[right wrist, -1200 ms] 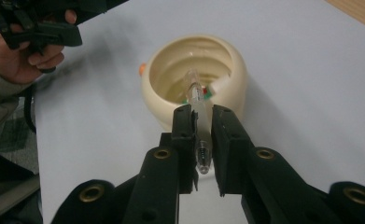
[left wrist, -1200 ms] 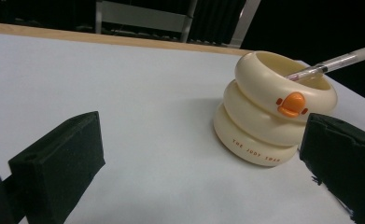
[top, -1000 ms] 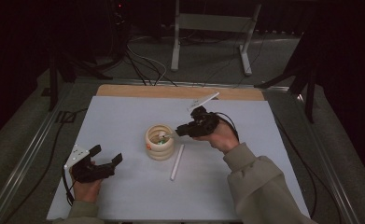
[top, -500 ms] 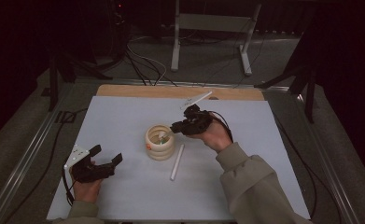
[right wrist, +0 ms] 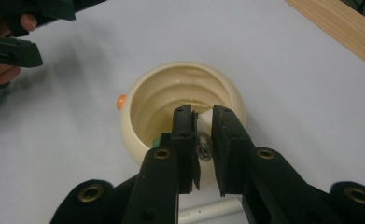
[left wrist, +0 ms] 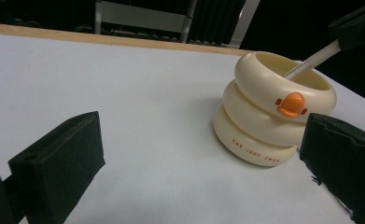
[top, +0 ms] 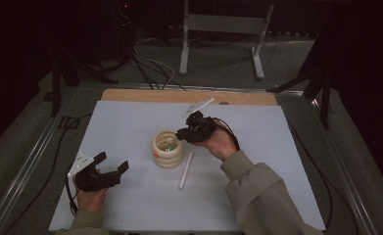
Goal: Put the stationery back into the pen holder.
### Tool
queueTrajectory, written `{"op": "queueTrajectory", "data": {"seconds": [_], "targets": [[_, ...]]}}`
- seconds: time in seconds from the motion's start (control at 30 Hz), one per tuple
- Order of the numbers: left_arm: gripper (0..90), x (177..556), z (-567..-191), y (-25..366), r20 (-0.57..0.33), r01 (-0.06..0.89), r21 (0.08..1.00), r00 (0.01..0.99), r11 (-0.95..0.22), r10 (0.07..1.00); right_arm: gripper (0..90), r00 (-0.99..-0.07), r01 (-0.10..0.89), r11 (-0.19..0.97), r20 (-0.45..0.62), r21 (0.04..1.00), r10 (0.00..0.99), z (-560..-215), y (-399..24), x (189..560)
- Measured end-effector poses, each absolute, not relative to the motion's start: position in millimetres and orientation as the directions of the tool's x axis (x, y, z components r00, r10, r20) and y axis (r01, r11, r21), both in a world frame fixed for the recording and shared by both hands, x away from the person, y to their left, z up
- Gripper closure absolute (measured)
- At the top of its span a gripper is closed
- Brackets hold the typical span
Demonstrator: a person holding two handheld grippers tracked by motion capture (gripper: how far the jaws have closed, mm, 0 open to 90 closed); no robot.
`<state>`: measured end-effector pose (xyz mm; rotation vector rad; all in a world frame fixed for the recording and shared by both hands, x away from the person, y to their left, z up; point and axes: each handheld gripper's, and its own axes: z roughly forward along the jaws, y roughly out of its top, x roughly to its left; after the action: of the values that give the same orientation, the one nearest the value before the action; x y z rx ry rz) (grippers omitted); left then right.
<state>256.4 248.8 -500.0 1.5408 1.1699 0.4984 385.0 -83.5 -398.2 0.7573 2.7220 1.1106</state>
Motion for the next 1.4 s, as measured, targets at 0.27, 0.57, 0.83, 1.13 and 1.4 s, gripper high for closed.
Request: {"op": "queueTrajectory", "data": {"seconds": [0.27,0.57,0.83,1.13,1.4], "targets": [[0.2,256.5,-500.1,249.1,-0.261,0.411,0.909,0.426,0.072,0.866,79.7,-0.868,0.414,0.617,0.087,0.670,0.488,-403.7,-74.8,388.7],[0.2,256.8,-500.3,249.1,-0.260,0.412,0.909,0.427,0.071,0.866,79.7,-0.873,0.411,0.627,0.089,0.662,0.479,-408.5,-67.8,388.6],[0.1,256.8,-500.3,249.3,-0.262,0.411,0.909,0.426,0.073,0.866,19.5,-0.822,0.458,0.513,0.127,0.726,0.554,-407.4,-71.5,391.2],[0.2,256.6,-500.1,249.4,-0.262,0.409,0.909,0.425,0.074,0.866,1.4,-0.760,0.529,0.419,0.192,0.738,0.621,-409.4,-86.1,395.0],[0.2,256.6,-500.1,248.8,-0.260,0.411,0.909,0.426,0.070,0.867,0.6,-0.757,0.528,0.420,0.185,0.738,0.627,-410.7,-93.4,389.0]]}}
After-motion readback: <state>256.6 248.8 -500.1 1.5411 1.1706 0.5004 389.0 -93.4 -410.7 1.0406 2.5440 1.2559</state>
